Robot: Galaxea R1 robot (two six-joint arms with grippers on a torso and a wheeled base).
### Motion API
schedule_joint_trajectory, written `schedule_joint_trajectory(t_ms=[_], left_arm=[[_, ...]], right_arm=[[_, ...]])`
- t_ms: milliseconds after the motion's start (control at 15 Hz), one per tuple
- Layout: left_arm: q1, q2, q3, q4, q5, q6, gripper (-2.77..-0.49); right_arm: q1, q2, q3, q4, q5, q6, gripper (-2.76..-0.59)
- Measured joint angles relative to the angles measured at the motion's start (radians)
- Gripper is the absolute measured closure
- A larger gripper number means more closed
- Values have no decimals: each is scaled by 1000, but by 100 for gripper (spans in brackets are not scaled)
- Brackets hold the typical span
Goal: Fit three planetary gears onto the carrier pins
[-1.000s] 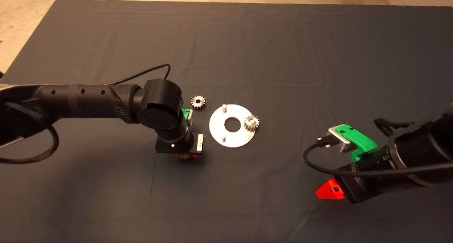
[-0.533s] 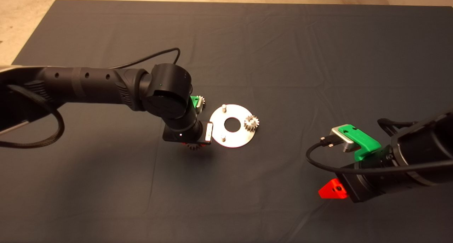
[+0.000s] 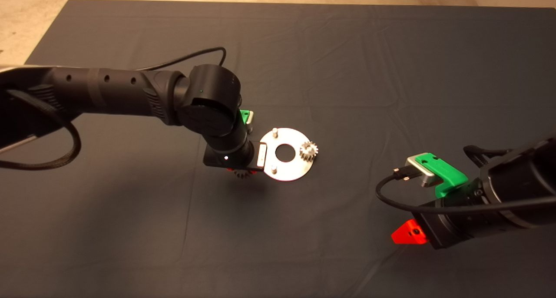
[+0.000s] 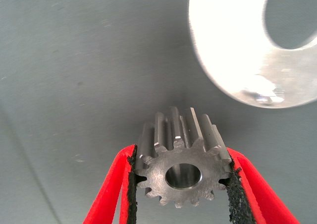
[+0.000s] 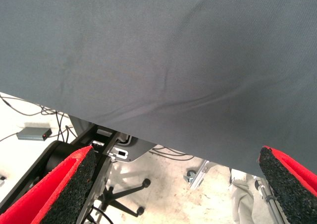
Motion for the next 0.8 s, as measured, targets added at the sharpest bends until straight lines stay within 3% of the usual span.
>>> schedule_joint_trajectory(t_ms=[533, 800], left_arm=[[-12, 84, -6, -5, 1, -14, -95], [-12, 148, -60, -6, 1, -14, -95]], right_arm=[[0, -1, 0, 8, 0, 0, -247], [0, -1, 0, 11, 0, 0, -247]])
